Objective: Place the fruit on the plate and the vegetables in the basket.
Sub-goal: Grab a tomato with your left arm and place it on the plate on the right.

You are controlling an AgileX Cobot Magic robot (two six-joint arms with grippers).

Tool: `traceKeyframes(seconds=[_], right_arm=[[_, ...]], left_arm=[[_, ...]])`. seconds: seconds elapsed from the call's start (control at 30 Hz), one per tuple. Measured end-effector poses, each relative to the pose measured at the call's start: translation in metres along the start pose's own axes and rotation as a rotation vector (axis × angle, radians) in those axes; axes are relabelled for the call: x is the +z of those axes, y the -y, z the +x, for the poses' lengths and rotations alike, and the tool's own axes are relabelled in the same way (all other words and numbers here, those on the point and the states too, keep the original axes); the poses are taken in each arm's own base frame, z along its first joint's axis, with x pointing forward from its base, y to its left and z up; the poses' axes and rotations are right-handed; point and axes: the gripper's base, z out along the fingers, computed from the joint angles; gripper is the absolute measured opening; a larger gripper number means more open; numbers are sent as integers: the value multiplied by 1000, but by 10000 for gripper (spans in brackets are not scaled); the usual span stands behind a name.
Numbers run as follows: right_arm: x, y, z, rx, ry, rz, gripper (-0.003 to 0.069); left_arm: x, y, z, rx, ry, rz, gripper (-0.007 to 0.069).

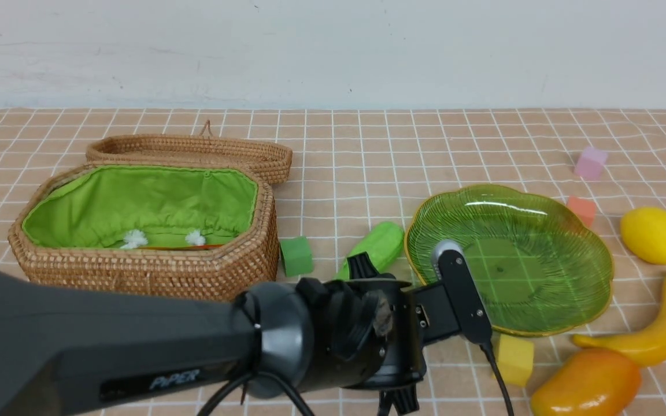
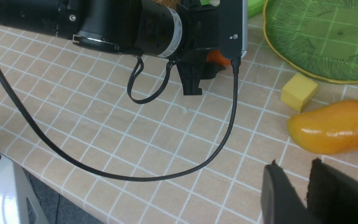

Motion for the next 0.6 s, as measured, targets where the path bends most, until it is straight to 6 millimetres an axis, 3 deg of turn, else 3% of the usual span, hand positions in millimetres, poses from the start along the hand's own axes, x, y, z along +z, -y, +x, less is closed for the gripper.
traceKeyframes(seconds=[0.13,0.27,0.43,0.5,0.6], right_arm=[[0,0,0,-2,0,0,177],[0,2,-2,2,25,26,177],[-1,6,-8,51,92,66,179],[-1,6,-9,54,101,67,179],[-1,6,-9,58,101,60,180]], left_arm=[[-2,-3,1,17,-15,-20,465],[-18,-16,-6,-25,-6,-54,462],[-69,-54,-53,-197,191,-50,462],[-76,-60,-70,-225,252,-13,462],[-72,-65,-102,-242,325,61,462]])
